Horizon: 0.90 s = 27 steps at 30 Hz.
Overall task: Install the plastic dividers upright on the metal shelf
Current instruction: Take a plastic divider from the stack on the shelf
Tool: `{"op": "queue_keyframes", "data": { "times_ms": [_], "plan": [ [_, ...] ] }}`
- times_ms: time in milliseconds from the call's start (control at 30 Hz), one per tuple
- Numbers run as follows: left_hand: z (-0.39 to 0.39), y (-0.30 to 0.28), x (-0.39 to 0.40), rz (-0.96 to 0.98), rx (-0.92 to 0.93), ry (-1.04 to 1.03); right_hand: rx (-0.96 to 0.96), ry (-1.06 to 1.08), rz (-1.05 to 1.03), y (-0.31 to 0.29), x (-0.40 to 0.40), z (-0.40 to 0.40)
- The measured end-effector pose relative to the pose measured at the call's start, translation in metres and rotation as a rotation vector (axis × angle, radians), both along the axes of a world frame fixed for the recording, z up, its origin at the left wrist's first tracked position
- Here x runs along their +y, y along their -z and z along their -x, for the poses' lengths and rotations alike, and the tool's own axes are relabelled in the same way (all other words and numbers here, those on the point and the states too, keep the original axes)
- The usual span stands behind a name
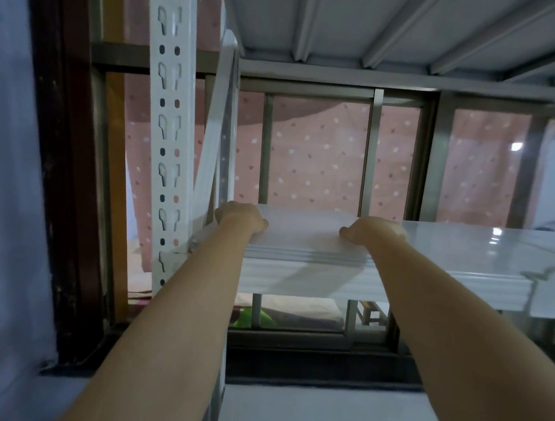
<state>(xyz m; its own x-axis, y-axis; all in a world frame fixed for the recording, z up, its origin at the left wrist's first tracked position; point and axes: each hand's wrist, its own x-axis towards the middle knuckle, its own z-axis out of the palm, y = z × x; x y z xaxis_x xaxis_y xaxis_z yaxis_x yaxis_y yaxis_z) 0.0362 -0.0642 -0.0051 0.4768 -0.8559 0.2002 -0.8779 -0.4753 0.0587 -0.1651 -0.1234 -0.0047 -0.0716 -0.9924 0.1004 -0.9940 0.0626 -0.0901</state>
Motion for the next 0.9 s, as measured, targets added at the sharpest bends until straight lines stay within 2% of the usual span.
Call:
{"op": "queue_keyframes", "data": {
  "times_ms": [267, 467, 600, 900],
  "plan": [
    [-0.006, -0.004, 0.0, 0.084, 0.279, -0.07, -0.222, 0.002, 0.066, 0.0, -0.007, 0.001],
    [-0.009, -0.013, 0.002, 0.195, 0.415, -0.055, -0.293, 0.003, 0.091, -0.007, -0.002, 0.004],
    [-0.008, -0.007, 0.003, 0.31, 0.417, -0.034, -0.397, -0.05, 0.151, -0.017, 0.008, 0.006],
    [0.005, -0.008, 0.005, 0.597, 0.338, 0.035, -0.37, -0.078, 0.255, -0.043, 0.021, 0.012]
  ]
}}
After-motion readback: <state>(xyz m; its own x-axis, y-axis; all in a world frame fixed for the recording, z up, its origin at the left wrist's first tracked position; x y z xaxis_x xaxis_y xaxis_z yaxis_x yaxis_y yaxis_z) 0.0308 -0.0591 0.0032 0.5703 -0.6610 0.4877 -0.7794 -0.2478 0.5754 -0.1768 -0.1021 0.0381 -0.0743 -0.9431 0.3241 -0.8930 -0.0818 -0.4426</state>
